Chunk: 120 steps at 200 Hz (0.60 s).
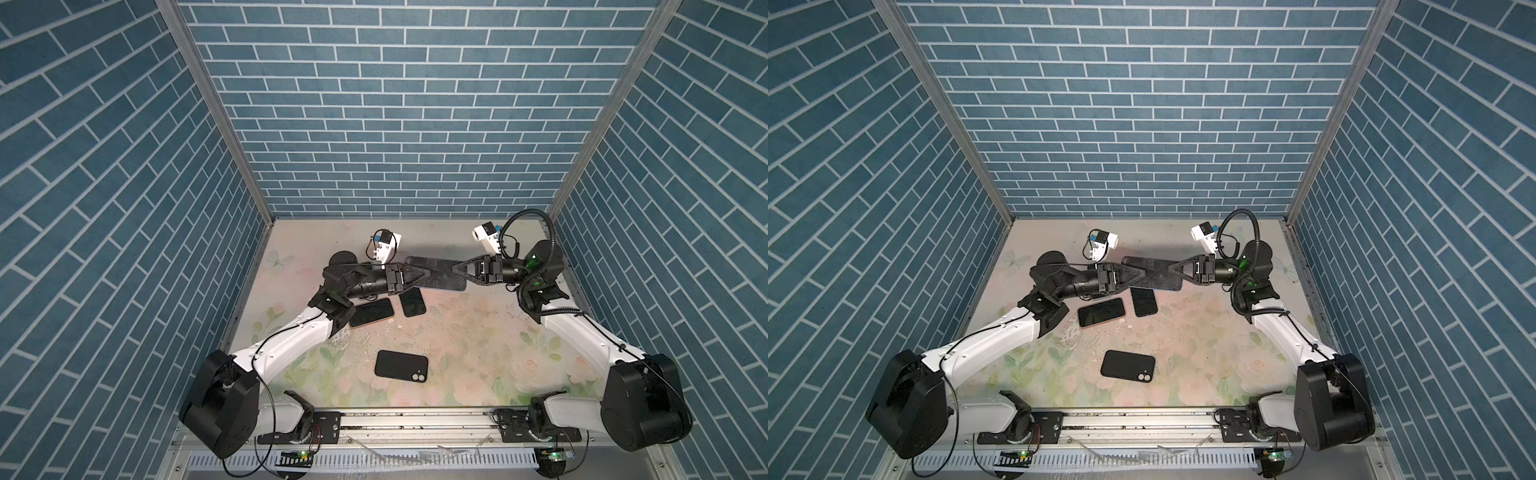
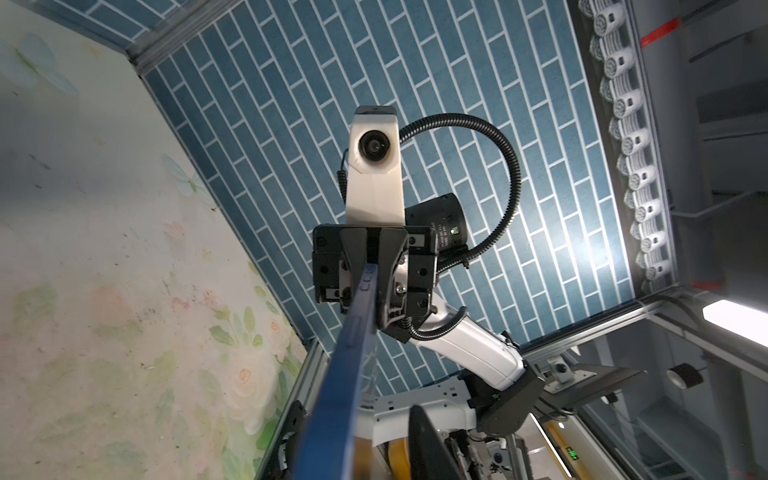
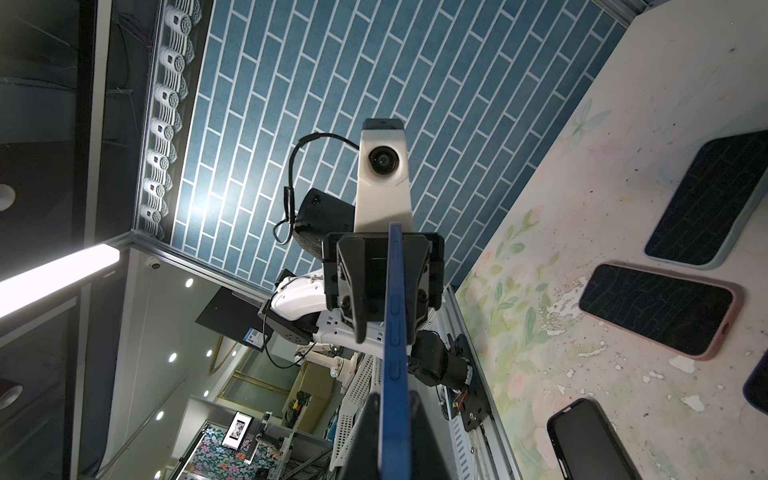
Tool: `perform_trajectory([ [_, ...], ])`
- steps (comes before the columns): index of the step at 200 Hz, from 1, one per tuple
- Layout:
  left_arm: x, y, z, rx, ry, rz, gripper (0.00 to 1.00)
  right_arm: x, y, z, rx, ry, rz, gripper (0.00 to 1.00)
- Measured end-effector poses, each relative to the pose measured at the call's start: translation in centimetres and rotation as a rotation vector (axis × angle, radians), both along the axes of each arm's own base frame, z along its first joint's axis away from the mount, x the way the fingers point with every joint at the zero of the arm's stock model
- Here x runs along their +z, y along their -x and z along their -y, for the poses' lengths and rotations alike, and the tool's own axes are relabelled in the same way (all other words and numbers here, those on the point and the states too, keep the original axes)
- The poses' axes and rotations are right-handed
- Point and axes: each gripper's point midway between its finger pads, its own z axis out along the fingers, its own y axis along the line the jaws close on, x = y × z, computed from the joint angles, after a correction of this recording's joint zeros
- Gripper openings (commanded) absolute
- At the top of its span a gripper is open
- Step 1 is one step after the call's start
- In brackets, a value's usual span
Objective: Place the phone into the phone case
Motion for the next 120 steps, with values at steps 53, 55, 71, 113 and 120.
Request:
perform_trajectory([
  [53, 0.4, -0.1, -5.2, 0.274, -0.245, 0.076, 0.63, -1.3, -1.1, 1.1, -0.083, 0.051, -0.065, 0.0],
  [55, 0.4, -0.1, -5.5, 0.287, -0.262, 0.077, 0.62, -1.4, -1.1, 1.1, -0.089, 0.057, -0.064, 0.0],
  [71, -0.7, 0.3, -7.2, 0.352, -0.375, 0.069, 0.58, -1.9, -1.3, 1.5, -0.142, 0.113, -0.069, 0.0],
  [113, -11.4, 3.0, -11.8, 0.397, -0.795, -0.134, 0.52, -4.3, -0.1, 2.8, -0.23, 0.268, -0.062, 0.0],
  [120, -13.4, 3.9, -12.3, 0.379, -0.859, -0.168, 0.52, -4.9, 0.2, 3.0, -0.237, 0.29, -0.069, 0.0],
])
